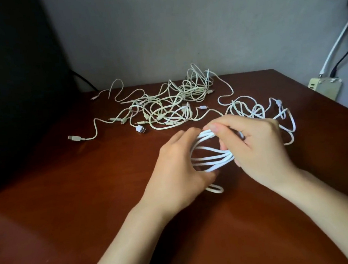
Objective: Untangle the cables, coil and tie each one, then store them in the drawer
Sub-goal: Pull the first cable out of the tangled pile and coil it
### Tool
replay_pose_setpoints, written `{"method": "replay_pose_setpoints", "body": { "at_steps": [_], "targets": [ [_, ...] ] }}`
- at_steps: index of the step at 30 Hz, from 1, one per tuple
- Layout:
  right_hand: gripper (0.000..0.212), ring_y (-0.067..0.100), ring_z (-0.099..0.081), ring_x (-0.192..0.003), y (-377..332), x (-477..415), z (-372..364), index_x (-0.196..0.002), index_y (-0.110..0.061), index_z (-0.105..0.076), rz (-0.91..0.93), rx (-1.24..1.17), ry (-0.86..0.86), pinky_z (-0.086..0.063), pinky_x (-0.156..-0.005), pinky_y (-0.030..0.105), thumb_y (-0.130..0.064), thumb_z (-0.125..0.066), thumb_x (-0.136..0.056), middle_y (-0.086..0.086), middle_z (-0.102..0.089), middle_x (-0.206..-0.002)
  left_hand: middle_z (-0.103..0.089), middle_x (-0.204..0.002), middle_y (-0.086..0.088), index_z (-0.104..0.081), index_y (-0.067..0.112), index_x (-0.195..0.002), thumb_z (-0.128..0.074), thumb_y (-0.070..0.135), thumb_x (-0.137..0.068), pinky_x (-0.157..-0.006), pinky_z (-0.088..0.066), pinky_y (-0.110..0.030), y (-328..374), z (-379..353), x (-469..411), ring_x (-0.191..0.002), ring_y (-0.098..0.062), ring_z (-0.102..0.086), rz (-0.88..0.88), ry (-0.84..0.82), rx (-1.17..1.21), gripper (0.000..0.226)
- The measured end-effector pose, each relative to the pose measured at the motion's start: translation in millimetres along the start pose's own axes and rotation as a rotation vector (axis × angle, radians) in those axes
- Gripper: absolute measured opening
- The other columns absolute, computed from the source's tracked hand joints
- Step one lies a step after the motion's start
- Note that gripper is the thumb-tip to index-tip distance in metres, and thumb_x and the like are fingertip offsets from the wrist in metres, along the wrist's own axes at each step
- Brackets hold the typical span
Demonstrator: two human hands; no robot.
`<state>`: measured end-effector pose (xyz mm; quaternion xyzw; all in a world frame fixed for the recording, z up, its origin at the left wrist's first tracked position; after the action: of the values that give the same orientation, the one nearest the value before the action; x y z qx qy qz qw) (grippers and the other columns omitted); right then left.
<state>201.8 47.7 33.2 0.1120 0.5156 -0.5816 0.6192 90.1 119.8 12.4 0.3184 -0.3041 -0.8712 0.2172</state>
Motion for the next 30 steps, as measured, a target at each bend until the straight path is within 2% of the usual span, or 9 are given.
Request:
{"method": "replay_pose_setpoints", "body": {
  "at_steps": [5, 9, 12, 15, 20, 23, 25, 28, 30],
  "targets": [
    [0.033, 0.005, -0.05, -0.044, 1, 3, -4, -0.066, -0.017, -0.055, -0.049, -0.016, -0.049, -0.034, -0.049, 0.011, -0.027, -0.045, -0.096, -0.014, -0.046, -0.047, -0.052, -0.071, 0.01, -0.058, 0.02, -0.086, -0.072, 0.012, -0.061, -0.056, -0.032, -0.015, -1, -1, 2, -0.063, -0.006, -0.048, 0.023, -0.012, -0.014, 0.03],
    [0.044, 0.007, -0.05, -0.049, 4, 4, -12, -0.082, -0.008, -0.061, -0.109, -0.024, -0.173, -0.035, -0.049, 0.014, -0.039, -0.033, -0.096, -0.003, -0.052, -0.055, -0.059, -0.068, 0.007, -0.063, 0.021, -0.083, -0.061, 0.021, -0.061, -0.059, -0.044, -0.027, -3, 1, 3, -0.063, -0.009, -0.054, 0.05, 0.05, -0.045, 0.022],
    [0.041, 0.012, -0.045, -0.049, 1, 6, -17, -0.085, -0.017, -0.056, -0.137, -0.012, -0.25, -0.034, -0.05, 0.019, -0.048, -0.031, -0.093, -0.001, -0.047, -0.053, -0.066, -0.074, 0.007, -0.067, 0.022, -0.088, -0.058, 0.025, -0.063, -0.066, -0.05, -0.034, -5, 3, 3, -0.069, -0.011, -0.061, 0.073, 0.081, -0.097, 0.027],
    [0.037, 0.007, -0.041, -0.045, -1, 7, -16, -0.081, -0.02, -0.056, -0.15, 0.022, -0.187, -0.029, -0.049, 0.012, -0.051, -0.038, -0.09, -0.006, -0.04, -0.047, -0.068, -0.084, 0.008, -0.067, 0.024, -0.096, -0.056, 0.028, -0.066, -0.072, -0.051, -0.034, -4, -1, 5, -0.079, -0.01, -0.064, 0.079, 0.056, -0.102, 0.033],
    [0.046, 0.012, -0.05, -0.053, 5, 7, -12, -0.079, -0.018, -0.064, -0.2, 0.084, -0.106, -0.034, -0.054, 0.015, -0.058, -0.042, -0.086, -0.002, -0.057, -0.051, -0.062, -0.085, 0.009, -0.063, 0.023, -0.109, -0.064, 0.015, -0.068, -0.069, -0.049, -0.026, 0, -5, 5, -0.076, -0.008, -0.059, 0.058, 0.037, -0.086, 0.041],
    [0.04, 0.012, -0.054, -0.056, 8, 1, -2, -0.078, -0.018, -0.064, -0.185, 0.116, -0.004, -0.036, -0.061, 0.013, -0.053, -0.047, -0.086, -0.015, -0.05, -0.047, -0.064, -0.083, 0.01, -0.059, 0.024, -0.116, -0.068, -0.004, -0.065, -0.064, -0.045, -0.014, 0, -3, 3, -0.072, -0.004, -0.06, 0.095, 0.046, 0.071, 0.059],
    [0.034, 0.006, -0.057, -0.057, 12, -2, 5, -0.076, -0.023, -0.061, -0.193, 0.136, 0.061, -0.037, -0.065, 0.017, -0.053, -0.049, -0.085, -0.022, -0.051, -0.048, -0.067, -0.087, 0.009, -0.057, 0.025, -0.118, -0.07, -0.008, -0.066, -0.066, -0.051, -0.017, -6, -3, 2, -0.073, -0.006, -0.065, 0.211, 0.033, 0.234, 0.063],
    [0.028, 0.004, -0.056, -0.048, 21, -7, 16, -0.075, -0.028, -0.053, -0.258, 0.123, 0.132, -0.043, -0.062, 0.031, -0.054, -0.053, -0.085, -0.02, -0.058, -0.052, -0.071, -0.079, -0.001, -0.062, 0.015, -0.109, -0.067, -0.005, -0.082, -0.061, -0.051, -0.019, -16, -5, 1, -0.068, -0.012, -0.067, 0.374, -0.055, 0.525, 0.034],
    [0.033, 0.012, -0.056, -0.042, 29, -10, 22, -0.074, -0.022, -0.055, -0.331, 0.123, 0.12, -0.044, -0.058, 0.023, -0.052, -0.058, -0.088, -0.001, -0.06, -0.049, -0.065, -0.06, -0.001, -0.066, 0.008, -0.1, -0.059, 0.008, -0.091, -0.06, -0.047, -0.014, -17, 1, -1, -0.064, -0.009, -0.064, 0.367, -0.131, 0.545, 0.011]
  ]
}}
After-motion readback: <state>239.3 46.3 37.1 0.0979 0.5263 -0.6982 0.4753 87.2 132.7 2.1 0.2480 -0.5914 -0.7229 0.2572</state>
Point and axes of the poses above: each hand's wrist, its own x-axis away from the middle knuckle, its own z-axis out of the back of the hand, y = z × x, the point moved 5 cm from there along -x, towards the middle knuckle
